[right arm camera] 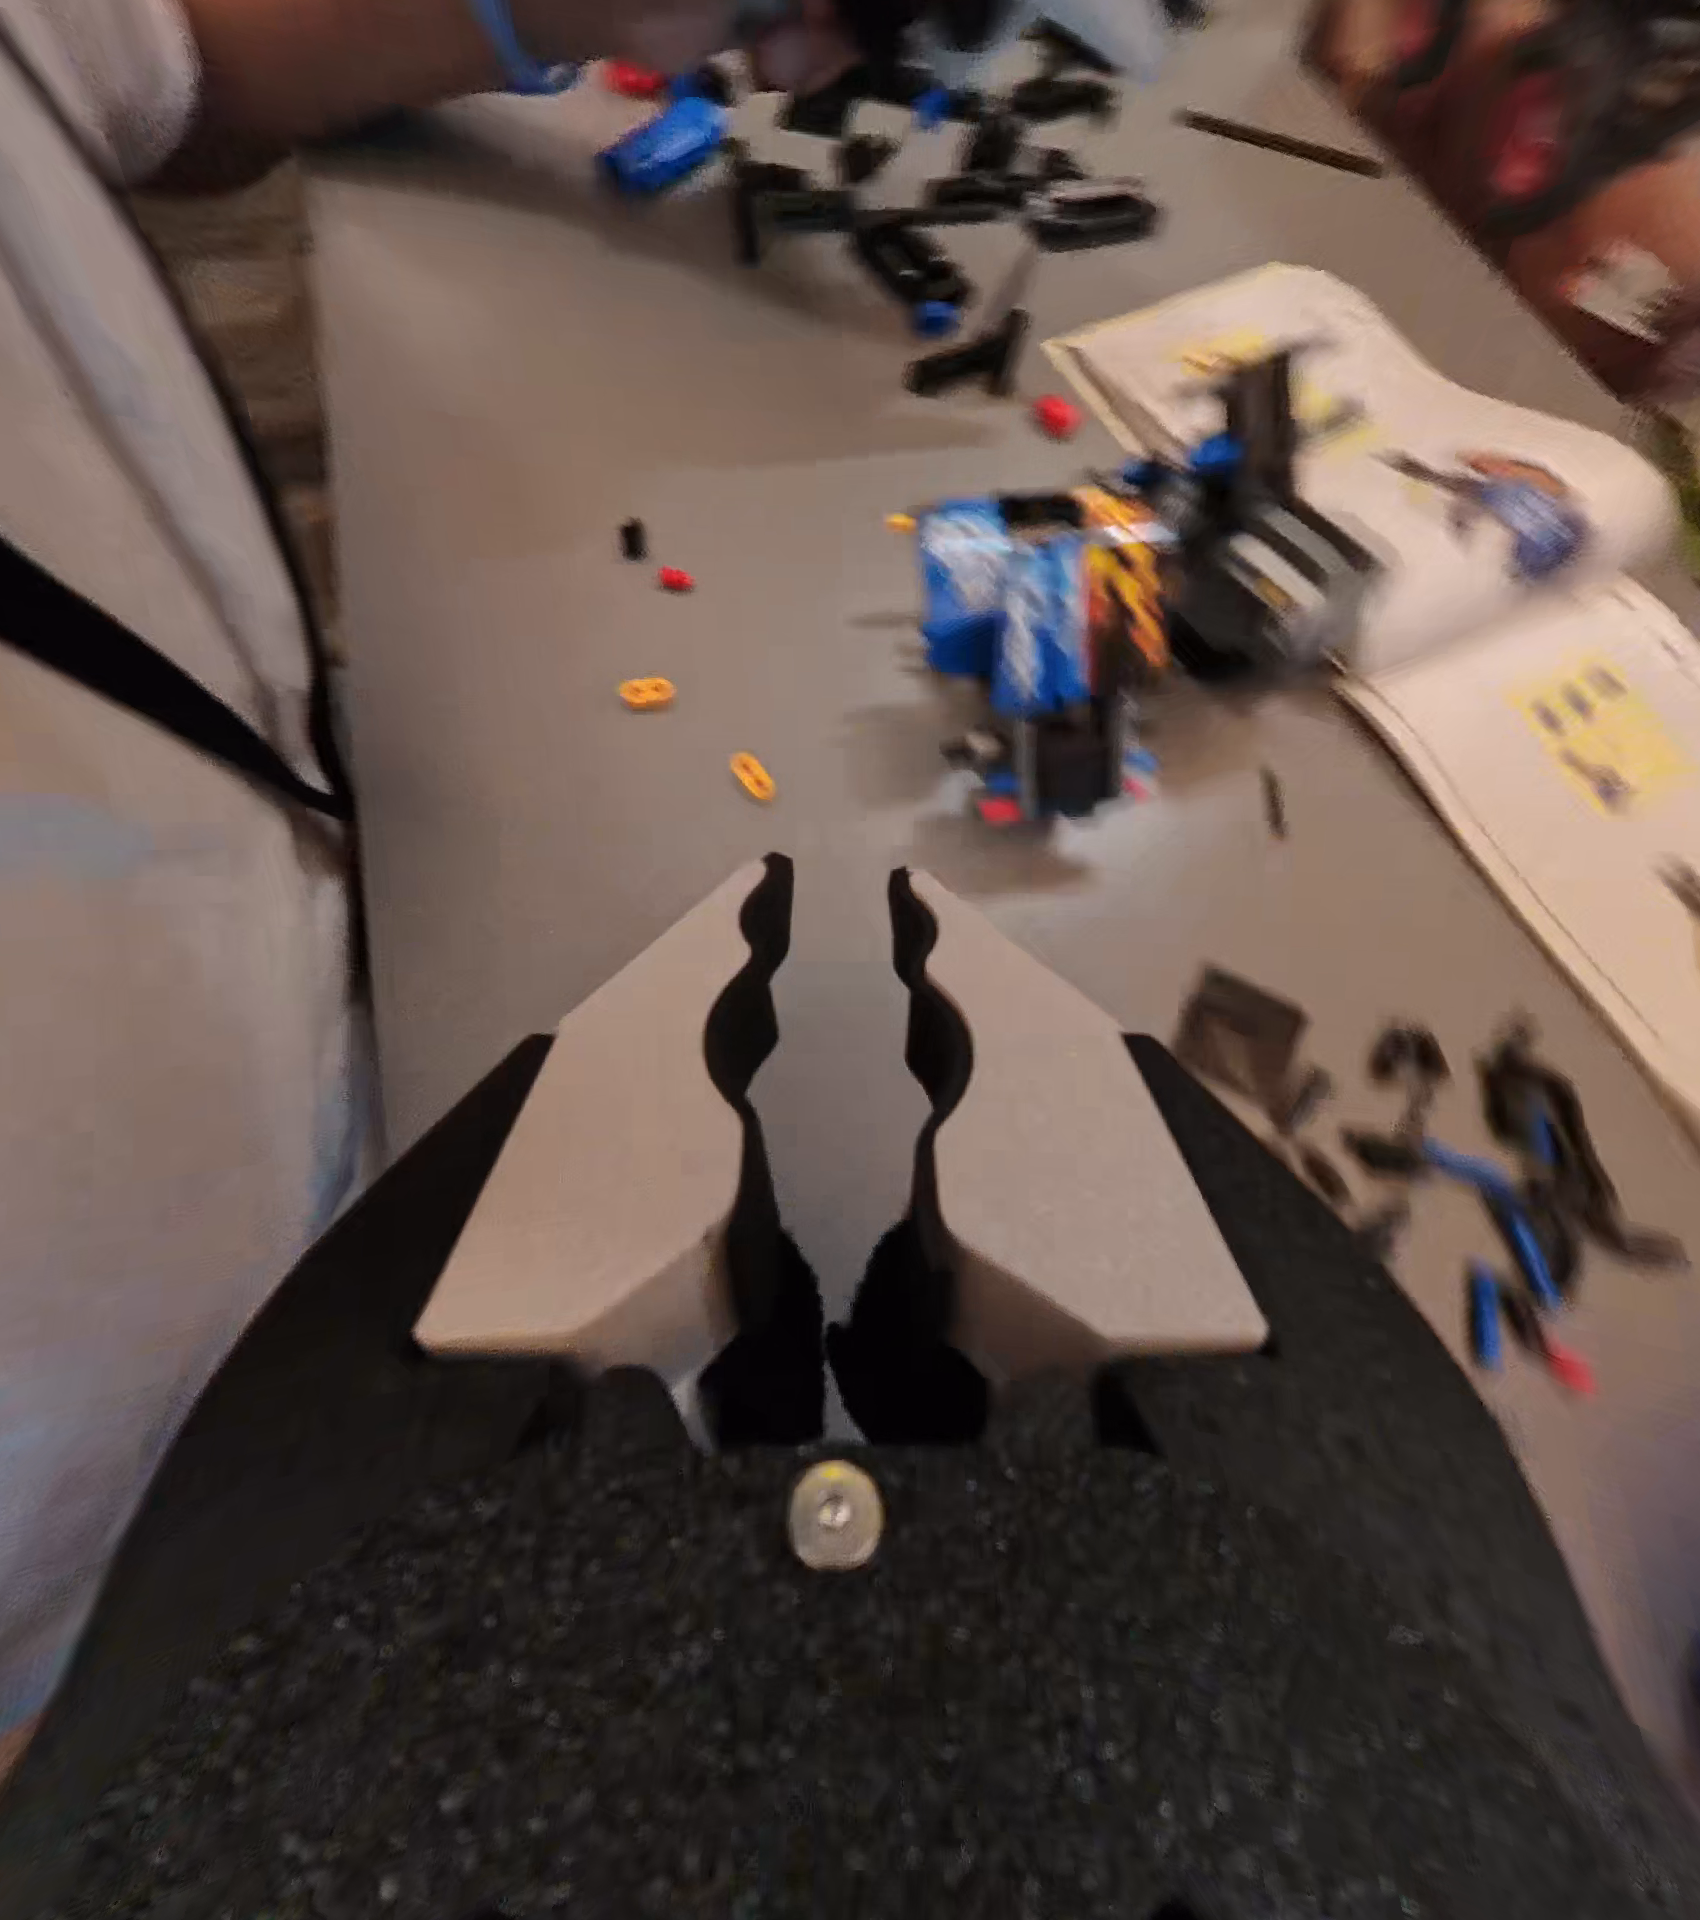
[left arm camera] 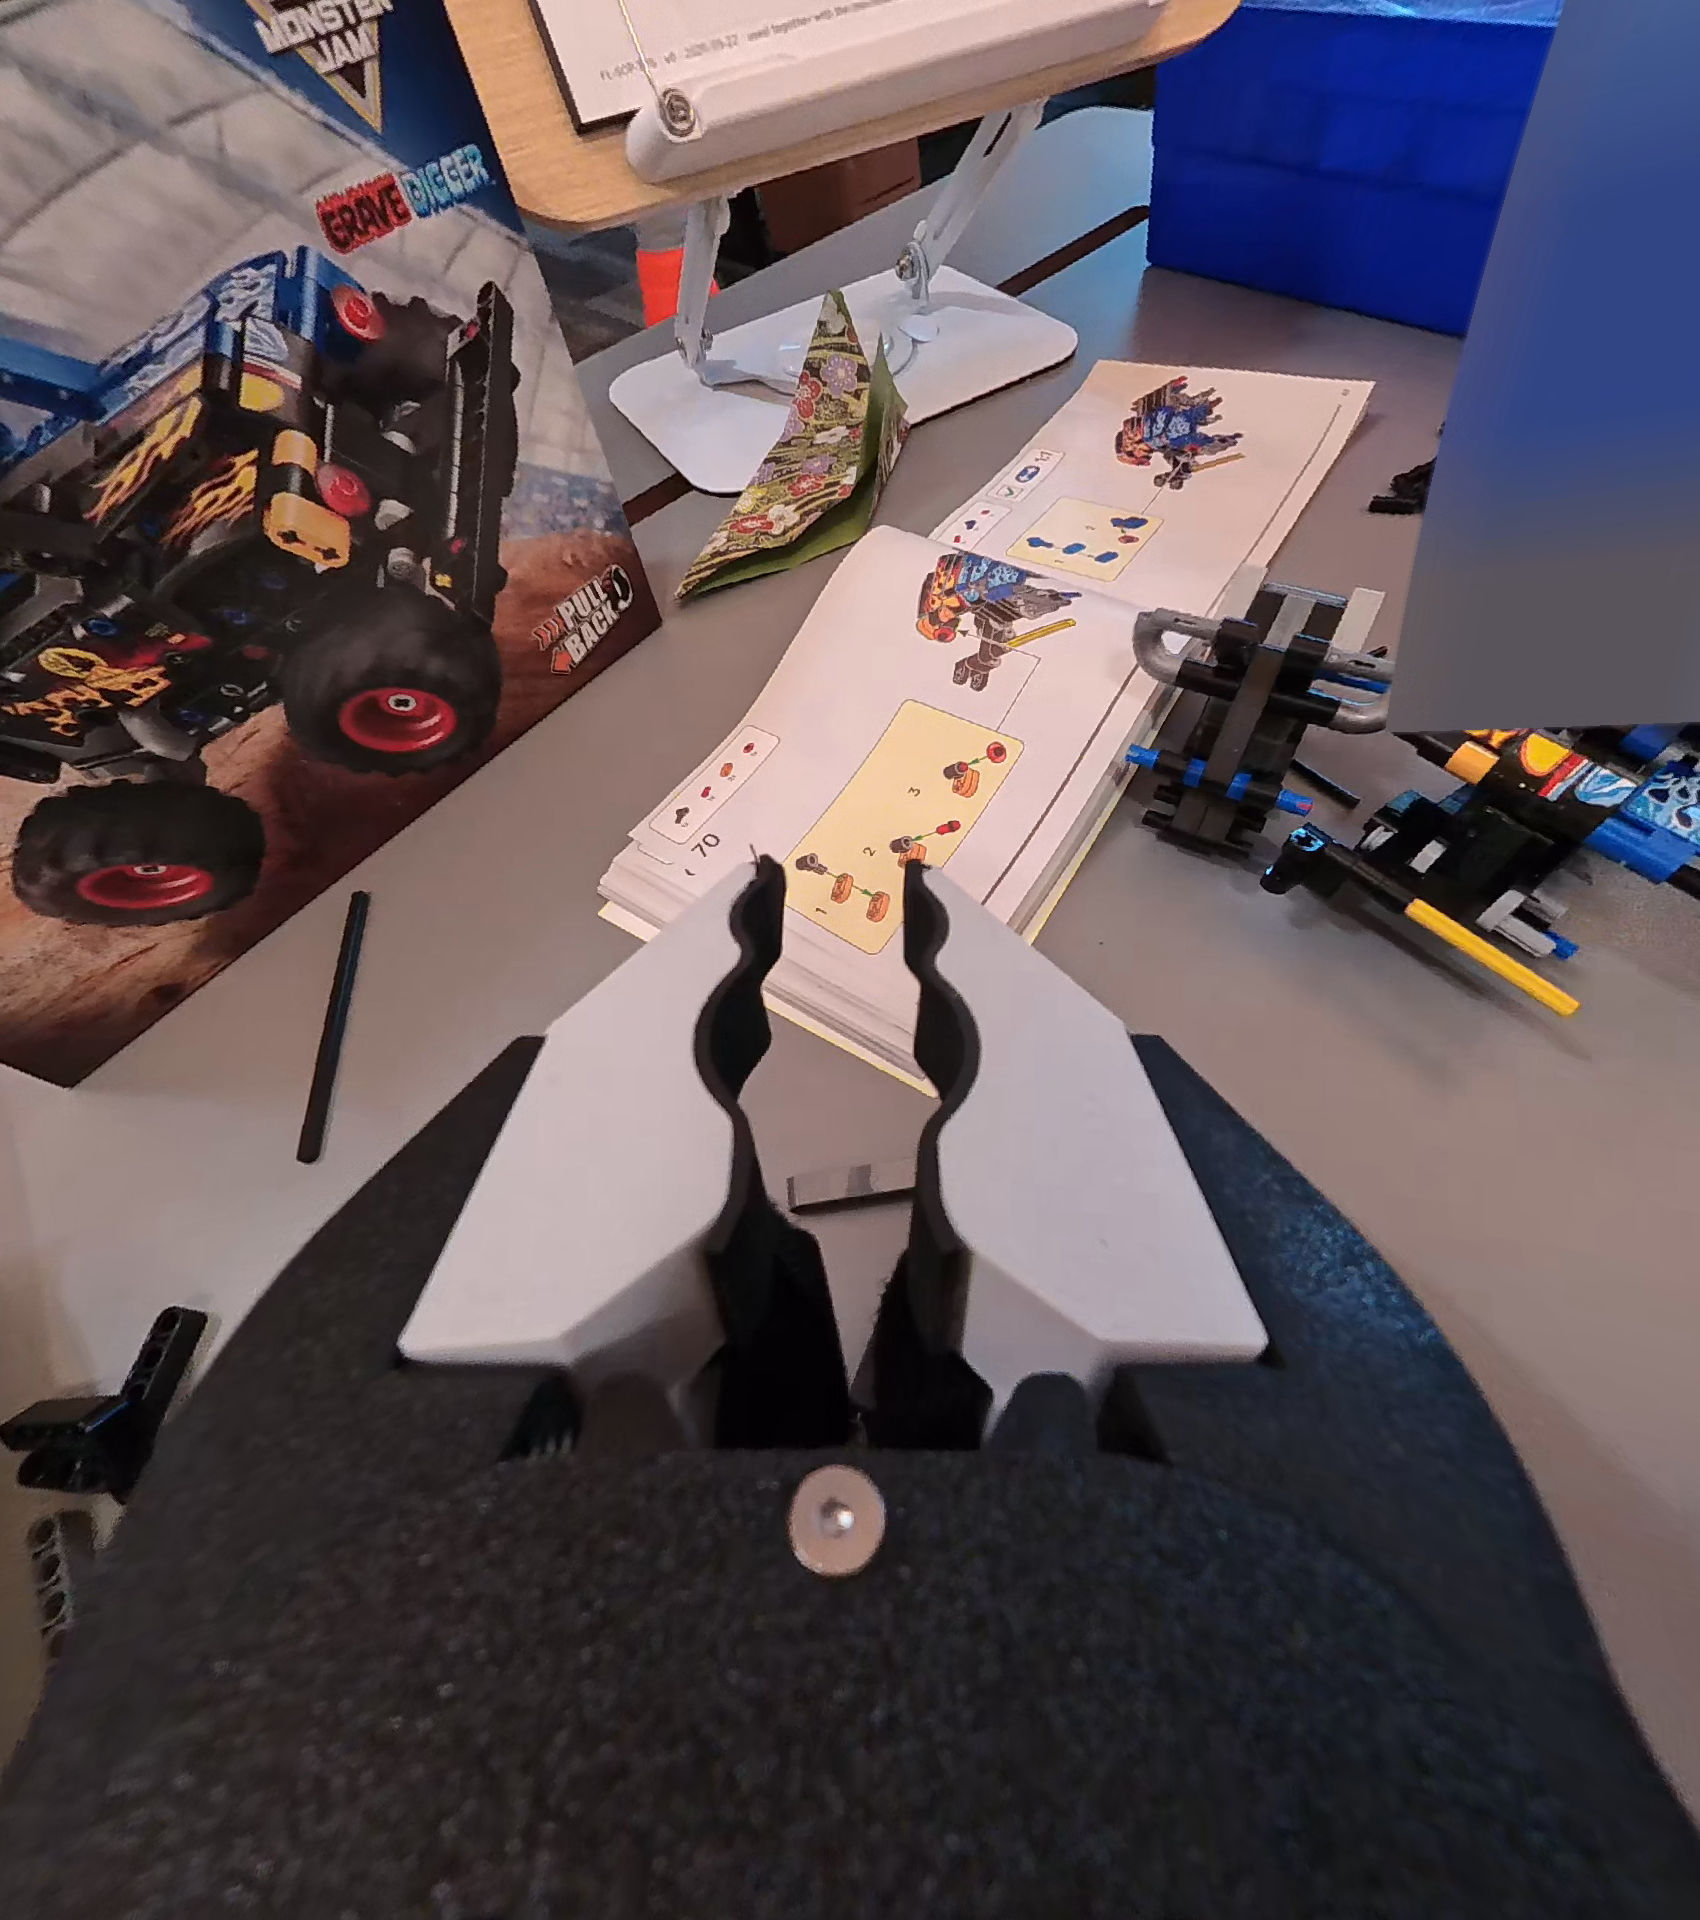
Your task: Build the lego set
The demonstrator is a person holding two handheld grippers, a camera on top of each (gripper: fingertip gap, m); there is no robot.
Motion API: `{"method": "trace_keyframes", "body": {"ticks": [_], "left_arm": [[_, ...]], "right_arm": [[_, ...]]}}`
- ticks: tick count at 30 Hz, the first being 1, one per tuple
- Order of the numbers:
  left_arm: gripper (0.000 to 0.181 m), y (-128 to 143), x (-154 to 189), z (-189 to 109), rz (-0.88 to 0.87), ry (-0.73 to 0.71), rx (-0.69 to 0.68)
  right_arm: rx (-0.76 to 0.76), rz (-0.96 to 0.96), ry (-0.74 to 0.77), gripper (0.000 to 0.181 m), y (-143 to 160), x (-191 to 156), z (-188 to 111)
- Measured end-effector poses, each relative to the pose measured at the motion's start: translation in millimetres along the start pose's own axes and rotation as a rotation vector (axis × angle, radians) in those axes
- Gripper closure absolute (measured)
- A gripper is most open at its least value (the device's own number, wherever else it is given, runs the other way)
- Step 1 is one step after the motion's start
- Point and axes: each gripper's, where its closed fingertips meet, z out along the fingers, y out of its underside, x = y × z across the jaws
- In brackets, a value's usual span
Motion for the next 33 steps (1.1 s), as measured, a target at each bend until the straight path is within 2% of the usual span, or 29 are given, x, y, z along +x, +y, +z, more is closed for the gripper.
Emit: {"method": "trace_keyframes", "body": {"ticks": [1, 5, 8, 12, 17, 22, 33], "left_arm": [[0.161, -0.1, -0.6, 0.0, -0.009, 0.002, 0.003], [0.161, 0.2, -3.1, 0.1, -0.033, 0.006, 0.005], [0.161, 0.2, -5.7, 0.3, -0.041, -0.001, 0.008], [0.161, 4.7, -10.0, 3.3, -0.046, -0.015, -0.007], [0.162, 9.7, -8.6, 6.4, -0.044, -0.011, -0.023], [0.162, 7.4, -5.1, 5.8, 0.01, -0.03, -0.022], [0.162, 6.4, -3.3, 5.2, 0.016, -0.024, -0.019]], "right_arm": [[-0.003, 0.045, 0.07, 0.164, 11.9, 6.7, -15.1], [-0.02, 0.223, 0.259, 0.163, 73.8, 22.1, -62.0], [0.016, 0.355, 0.334, 0.161, 99.5, 29.0, -74.9], [0.027, 0.349, 0.433, 0.16, 100.4, 41.3, -75.9], [-0.087, 0.308, 0.402, 0.161, 111.7, 56.0, -57.6], [-0.105, 0.311, 0.345, 0.165, 116.6, 63.0, -40.6], [-0.183, 0.206, 0.307, 0.166, 125.5, 66.4, -30.3]]}}
